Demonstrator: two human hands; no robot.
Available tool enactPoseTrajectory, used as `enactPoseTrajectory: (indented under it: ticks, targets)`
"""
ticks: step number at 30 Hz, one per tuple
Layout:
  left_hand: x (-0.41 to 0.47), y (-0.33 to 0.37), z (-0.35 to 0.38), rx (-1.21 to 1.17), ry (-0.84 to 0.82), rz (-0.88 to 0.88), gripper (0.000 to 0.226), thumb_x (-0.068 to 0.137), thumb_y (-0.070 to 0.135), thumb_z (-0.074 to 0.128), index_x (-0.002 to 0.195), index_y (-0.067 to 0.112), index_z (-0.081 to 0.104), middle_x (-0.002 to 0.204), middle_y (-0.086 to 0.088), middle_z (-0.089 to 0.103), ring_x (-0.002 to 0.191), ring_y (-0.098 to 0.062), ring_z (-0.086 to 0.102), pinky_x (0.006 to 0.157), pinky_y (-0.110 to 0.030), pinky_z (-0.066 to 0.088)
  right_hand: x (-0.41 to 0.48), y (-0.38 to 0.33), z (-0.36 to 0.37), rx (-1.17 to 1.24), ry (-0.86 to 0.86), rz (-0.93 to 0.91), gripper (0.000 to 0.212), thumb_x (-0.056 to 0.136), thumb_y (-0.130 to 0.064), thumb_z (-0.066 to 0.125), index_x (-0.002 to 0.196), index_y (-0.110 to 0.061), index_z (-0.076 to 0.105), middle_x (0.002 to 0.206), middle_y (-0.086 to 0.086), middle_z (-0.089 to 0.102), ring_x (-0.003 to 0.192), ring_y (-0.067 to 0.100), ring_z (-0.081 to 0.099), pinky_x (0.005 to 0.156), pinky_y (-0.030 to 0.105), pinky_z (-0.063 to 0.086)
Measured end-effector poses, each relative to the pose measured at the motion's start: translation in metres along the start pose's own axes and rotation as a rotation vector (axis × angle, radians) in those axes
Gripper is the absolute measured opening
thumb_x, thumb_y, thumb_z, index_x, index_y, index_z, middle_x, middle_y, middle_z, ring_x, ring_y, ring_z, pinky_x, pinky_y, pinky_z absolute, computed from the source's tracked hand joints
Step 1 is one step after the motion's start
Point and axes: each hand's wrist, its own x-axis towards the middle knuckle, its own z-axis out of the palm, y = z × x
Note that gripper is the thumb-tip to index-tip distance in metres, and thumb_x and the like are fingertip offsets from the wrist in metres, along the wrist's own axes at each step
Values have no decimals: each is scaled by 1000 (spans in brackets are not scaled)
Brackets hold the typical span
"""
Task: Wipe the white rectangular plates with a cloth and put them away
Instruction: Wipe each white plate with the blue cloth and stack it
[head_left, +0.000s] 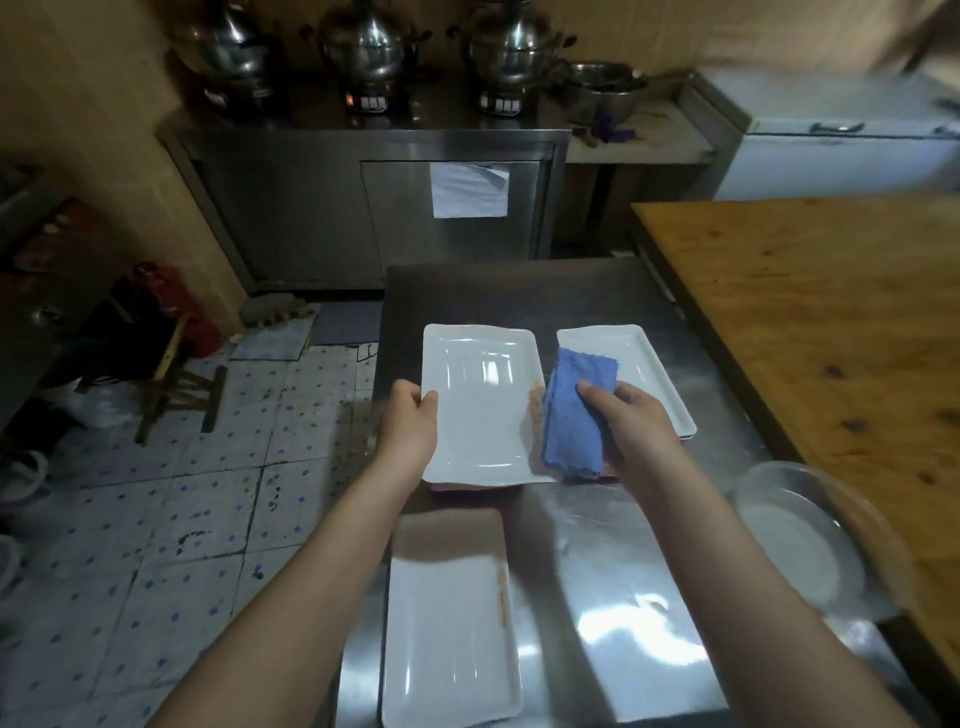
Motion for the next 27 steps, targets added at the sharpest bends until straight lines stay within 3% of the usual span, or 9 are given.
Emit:
enactPoseTrajectory:
  ticks: [4, 7, 11, 15, 23, 27]
  targets:
    - [-22, 15, 17, -63, -30, 1, 10, 98, 25, 38, 95, 16, 40, 77, 3, 46, 64, -11, 45, 50, -25, 33, -23, -2, -30, 42, 97, -34, 16, 87, -25, 67, 89, -9, 62, 89, 10, 71, 81, 24, 70, 70, 38, 58]
    - [-37, 29, 34, -95, -95, 12, 13, 98, 27, 37, 96, 15, 40, 80, 0, 48, 68, -14, 48, 53, -26, 37, -41, -5, -62, 118, 187, -47, 15, 87, -21, 67, 87, -8, 62, 75, 6, 71, 65, 17, 70, 51, 27, 54]
    - [-64, 53, 64, -107, -159, 60, 13, 98, 27, 37, 98, 14, 39, 81, 0, 48, 71, -14, 49, 55, -27, 37, -59, -7, -116, 199, 270, -62, 12, 90, -14, 63, 88, -2, 62, 86, 15, 69, 71, 22, 68, 55, 28, 52]
    - [-87, 90, 103, -141, -201, 126, 12, 98, 27, 37, 98, 14, 40, 81, 3, 48, 73, -13, 50, 60, -27, 40, -70, -13, -167, 257, 314, -86, 12, 91, -10, 60, 88, 2, 60, 64, 10, 69, 50, 15, 67, 40, 19, 46]
    - [-135, 148, 179, -164, -188, 364, 8, 98, 29, 37, 96, 21, 36, 78, 6, 53, 70, -12, 52, 53, -28, 38, -78, -28, -248, 260, 372, -101, 13, 89, -9, 63, 78, -1, 59, 58, 4, 68, 48, 13, 66, 40, 20, 48]
    - [-152, 157, 204, -129, -181, 450, 10, 99, 35, 36, 99, 25, 34, 83, 7, 55, 72, -9, 55, 53, -24, 40, -77, -25, -275, 241, 351, -58, 12, 89, -12, 64, 82, -2, 61, 71, 9, 70, 58, 17, 69, 44, 24, 51]
